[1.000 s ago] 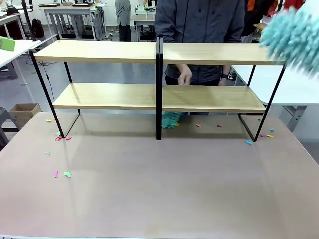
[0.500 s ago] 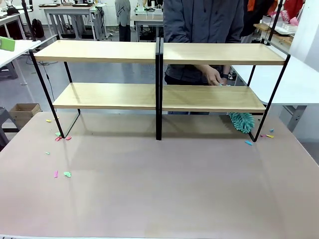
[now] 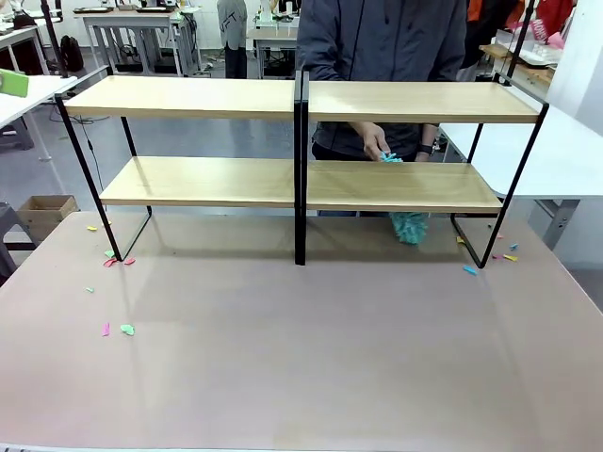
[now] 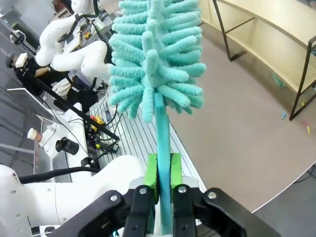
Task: Clean the shelves.
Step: Clean another randomly selected level of the Shelf with the Duster, then place the Duster on the table.
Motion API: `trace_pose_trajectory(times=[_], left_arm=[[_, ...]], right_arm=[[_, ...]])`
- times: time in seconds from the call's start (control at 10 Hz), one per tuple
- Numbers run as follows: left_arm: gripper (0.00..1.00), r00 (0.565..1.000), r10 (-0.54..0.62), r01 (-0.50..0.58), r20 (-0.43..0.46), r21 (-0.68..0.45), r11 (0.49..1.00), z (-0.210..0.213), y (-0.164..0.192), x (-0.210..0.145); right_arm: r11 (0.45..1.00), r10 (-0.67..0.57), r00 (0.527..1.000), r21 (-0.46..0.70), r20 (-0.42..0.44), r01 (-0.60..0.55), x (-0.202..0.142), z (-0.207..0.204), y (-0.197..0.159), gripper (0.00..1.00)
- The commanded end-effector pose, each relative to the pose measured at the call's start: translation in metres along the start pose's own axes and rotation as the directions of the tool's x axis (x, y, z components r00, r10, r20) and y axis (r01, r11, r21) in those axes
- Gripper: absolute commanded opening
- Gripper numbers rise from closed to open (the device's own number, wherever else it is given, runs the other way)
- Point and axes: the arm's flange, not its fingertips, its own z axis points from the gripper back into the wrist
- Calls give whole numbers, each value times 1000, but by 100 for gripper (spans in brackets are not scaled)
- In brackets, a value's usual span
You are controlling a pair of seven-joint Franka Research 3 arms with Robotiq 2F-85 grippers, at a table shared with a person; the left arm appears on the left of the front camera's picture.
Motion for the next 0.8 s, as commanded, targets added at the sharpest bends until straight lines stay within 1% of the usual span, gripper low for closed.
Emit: trace_pose_trajectory(times=[0.0, 0.7], left_arm=[[100, 1000, -7, 7, 6, -10, 1000, 0, 1, 0], [100, 1000, -7, 7, 6, -10, 1000, 0, 1, 0]], right_arm=[[999, 33, 999, 3, 18, -33, 6, 2, 0, 12], [999, 33, 999, 3, 18, -33, 6, 2, 0, 12]])
